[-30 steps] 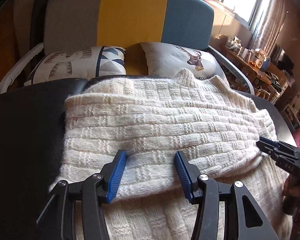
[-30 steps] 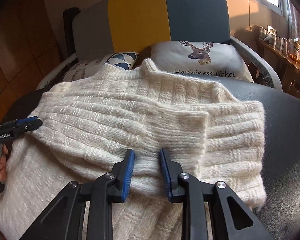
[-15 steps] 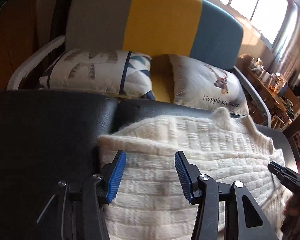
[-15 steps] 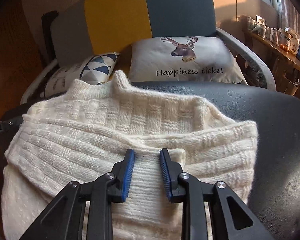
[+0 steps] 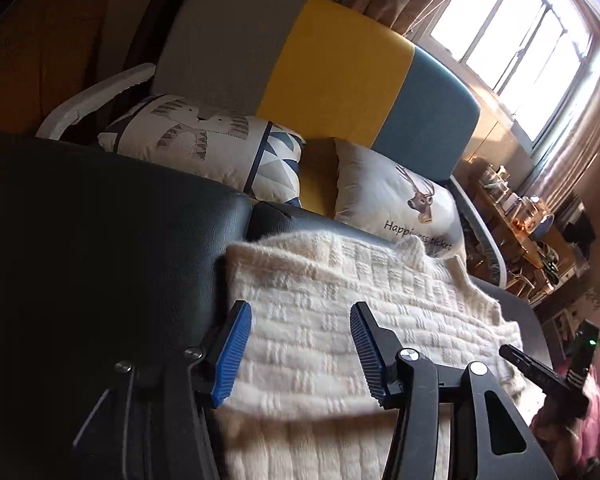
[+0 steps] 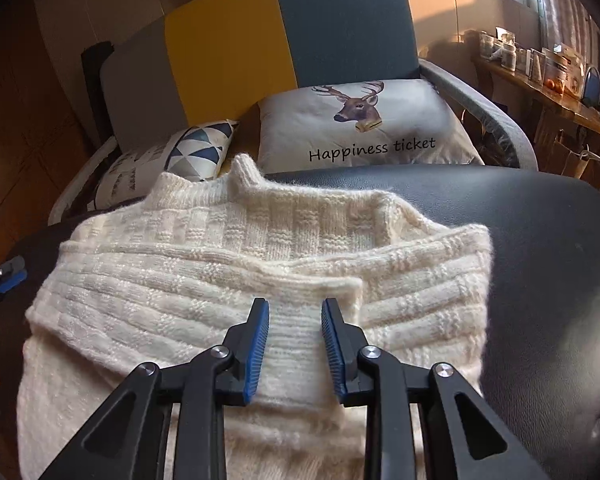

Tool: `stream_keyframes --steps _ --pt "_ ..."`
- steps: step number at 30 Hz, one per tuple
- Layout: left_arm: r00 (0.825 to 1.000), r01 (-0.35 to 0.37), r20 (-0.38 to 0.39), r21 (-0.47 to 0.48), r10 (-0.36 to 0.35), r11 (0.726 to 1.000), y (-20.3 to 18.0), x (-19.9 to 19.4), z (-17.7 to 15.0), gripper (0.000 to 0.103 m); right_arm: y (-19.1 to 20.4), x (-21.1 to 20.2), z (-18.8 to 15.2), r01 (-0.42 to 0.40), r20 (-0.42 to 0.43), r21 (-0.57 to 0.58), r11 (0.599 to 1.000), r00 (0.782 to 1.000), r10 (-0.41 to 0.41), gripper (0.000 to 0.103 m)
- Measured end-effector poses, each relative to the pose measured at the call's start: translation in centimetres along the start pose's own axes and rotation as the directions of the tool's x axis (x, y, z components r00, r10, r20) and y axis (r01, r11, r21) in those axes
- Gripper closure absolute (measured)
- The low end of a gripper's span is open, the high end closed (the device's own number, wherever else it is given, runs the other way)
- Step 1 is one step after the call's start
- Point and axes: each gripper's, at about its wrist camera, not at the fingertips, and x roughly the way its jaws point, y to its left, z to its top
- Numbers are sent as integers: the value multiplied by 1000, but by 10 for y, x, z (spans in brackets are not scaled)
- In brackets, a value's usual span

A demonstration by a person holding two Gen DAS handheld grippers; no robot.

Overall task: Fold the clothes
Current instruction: 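Move both open grippers over the folded sweater to smooth it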

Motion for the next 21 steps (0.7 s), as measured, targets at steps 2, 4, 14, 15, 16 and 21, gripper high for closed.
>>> stream_keyframes --steps 2,4,14,15,16,21 --pt "1000 9 -7 12 -9 1000 -2 -19 -20 50 3 -17 -11 -26 5 5 1000 1000 26 76" --pt "999 38 -29 21 -38 999 -7 -35 -44 50 5 -32 -29 -45 -10 10 999 999 45 76" --pt "991 44 -130 140 -25 989 -39 -75 -153 50 -7 -98 -141 -5 -114 50 999 993 11 76" --pt "987 16 -159 150 8 989 -35 -68 -160 50 -9 -98 -151 11 -137 43 999 991 -5 75" --pt "991 15 -135 170 9 985 -33 -67 -166 51 -11 -101 -159 12 -123 38 999 992 -8 75" --pt "994 -53 -78 275 78 960 -44 -67 -176 51 -17 -109 -175 -12 -56 111 994 998 19 75"
